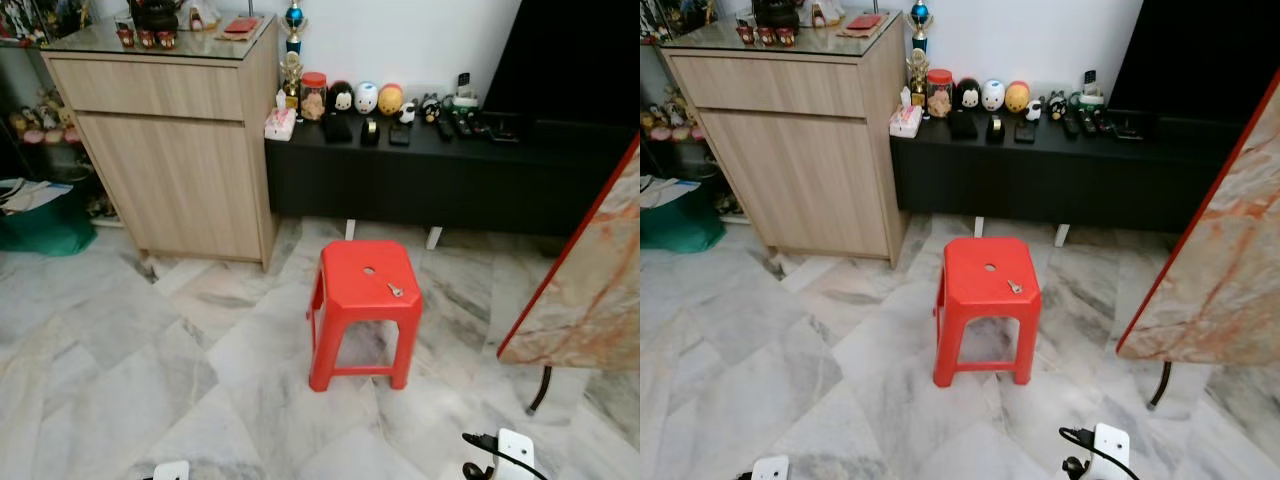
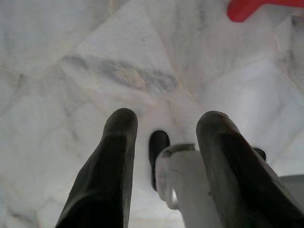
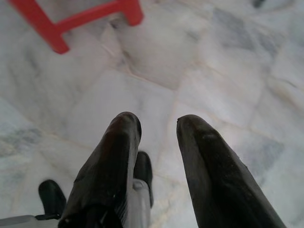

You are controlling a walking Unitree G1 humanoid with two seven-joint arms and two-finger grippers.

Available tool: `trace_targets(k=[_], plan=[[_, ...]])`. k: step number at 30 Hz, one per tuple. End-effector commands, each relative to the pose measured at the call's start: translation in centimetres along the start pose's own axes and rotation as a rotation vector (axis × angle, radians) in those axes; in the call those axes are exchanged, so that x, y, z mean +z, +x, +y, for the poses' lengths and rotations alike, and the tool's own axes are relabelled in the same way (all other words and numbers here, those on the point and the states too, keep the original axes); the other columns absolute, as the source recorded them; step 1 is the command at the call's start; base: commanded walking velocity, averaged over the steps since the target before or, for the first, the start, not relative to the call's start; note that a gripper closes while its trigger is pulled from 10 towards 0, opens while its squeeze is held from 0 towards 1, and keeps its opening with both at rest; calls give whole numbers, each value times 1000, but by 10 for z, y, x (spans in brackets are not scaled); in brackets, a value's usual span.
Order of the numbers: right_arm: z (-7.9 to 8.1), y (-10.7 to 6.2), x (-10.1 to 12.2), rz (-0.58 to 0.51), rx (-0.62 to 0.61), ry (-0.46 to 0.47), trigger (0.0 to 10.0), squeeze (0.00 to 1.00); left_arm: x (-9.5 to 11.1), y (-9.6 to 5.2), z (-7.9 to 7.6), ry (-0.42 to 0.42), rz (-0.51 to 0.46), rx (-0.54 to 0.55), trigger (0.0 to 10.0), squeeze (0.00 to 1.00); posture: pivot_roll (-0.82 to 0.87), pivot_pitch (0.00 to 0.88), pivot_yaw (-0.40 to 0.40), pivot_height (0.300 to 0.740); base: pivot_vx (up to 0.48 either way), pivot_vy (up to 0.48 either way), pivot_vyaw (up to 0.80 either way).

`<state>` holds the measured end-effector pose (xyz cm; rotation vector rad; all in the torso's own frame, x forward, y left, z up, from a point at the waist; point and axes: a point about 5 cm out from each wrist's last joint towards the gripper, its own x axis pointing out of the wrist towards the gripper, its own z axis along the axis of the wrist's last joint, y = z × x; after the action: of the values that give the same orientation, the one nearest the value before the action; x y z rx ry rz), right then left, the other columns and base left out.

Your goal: Hang keys on a hook

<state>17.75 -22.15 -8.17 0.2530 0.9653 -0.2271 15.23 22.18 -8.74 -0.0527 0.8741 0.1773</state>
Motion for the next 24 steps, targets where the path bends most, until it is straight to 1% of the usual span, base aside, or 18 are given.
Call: trace_targets(k=[1, 3, 4, 5, 7, 11, 12, 13, 14, 17, 19, 20, 22, 23, 24], plan=[[7, 1, 5, -12, 28, -43, 10000, 0, -2, 0, 5, 34, 30, 1, 10000, 0, 83, 0, -30, 718, 292, 0, 0], [11, 2, 4, -9, 44, -61, 10000, 0, 1, 0, 8, 53, 31, 3, 10000, 0, 84, 0, -15, 718, 296, 0, 0], [14, 2, 4, -11, 50, -56, 10000, 0, 2, 1, 9, 55, 32, 5, 10000, 0, 81, 0, -6, 718, 296, 0, 0], [21, 3, 4, -12, 73, -72, 10000, 0, 4, 1, 11, 67, 33, 7, 10000, 0, 83, 0, -5, 718, 296, 0, 0], [31, 4, 4, -7, 105, -116, 10000, 0, 6, 1, 13, 84, 33, 8, 10000, 0, 93, 0, -5, 718, 300, 0, 0], [46, 5, 4, -5, 153, -207, 10000, 0, 10, 2, 18, 92, 26, 19, 10000, 0, 109, 0, -7, 718, 298, 0, 0], [46, 5, 4, -5, 153, -207, 10000, 0, 10, 2, 18, 92, 26, 19, 10000, 0, 109, 0, -7, 718, 296, 0, 0], [49, 5, 3, -9, 151, -177, 10000, 0, 11, 2, 21, 103, 24, 18, 10000, 0, 107, 0, -7, 718, 300, 0, 0], [50, 5, 3, -9, 151, -169, 10000, 0, 12, 2, 21, 112, 27, 16, 10000, 0, 105, 0, -7, 718, 296, 0, 0], [49, 4, -1, -4, 145, -172, 10000, 0, 9, 1, 23, 129, 38, 4, 10000, 0, 120, 0, -22, 718, 298, 0, 0], [47, 4, -4, -7, 138, -125, 10000, 0, 6, -1, 24, 133, 38, 0, 10000, 0, 121, 0, -34, 718, 300, 0, 0], [46, 4, -5, -6, 137, -123, 10000, 0, 4, -1, 24, 133, 38, 0, 10000, 0, 119, 0, -36, 718, 300, 0, 0], [37, 2, -11, 9, 116, -120, 10000, 0, -4, -4, 24, 132, 51, -8, 10000, 0, 110, 0, -52, 718, 298, 0, 0], [37, 2, -11, 9, 116, -120, 10000, 0, -4, -4, 24, 132, 51, -8, 10000, 0, 110, 0, -52, 718, 296, 0, 0], [29, 1, -16, 24, 108, -154, 10000, 0, -10, -6, 22, 129, 68, -17, 10000, 0, 114, 0, -69, 718, 296, 0, 0]])
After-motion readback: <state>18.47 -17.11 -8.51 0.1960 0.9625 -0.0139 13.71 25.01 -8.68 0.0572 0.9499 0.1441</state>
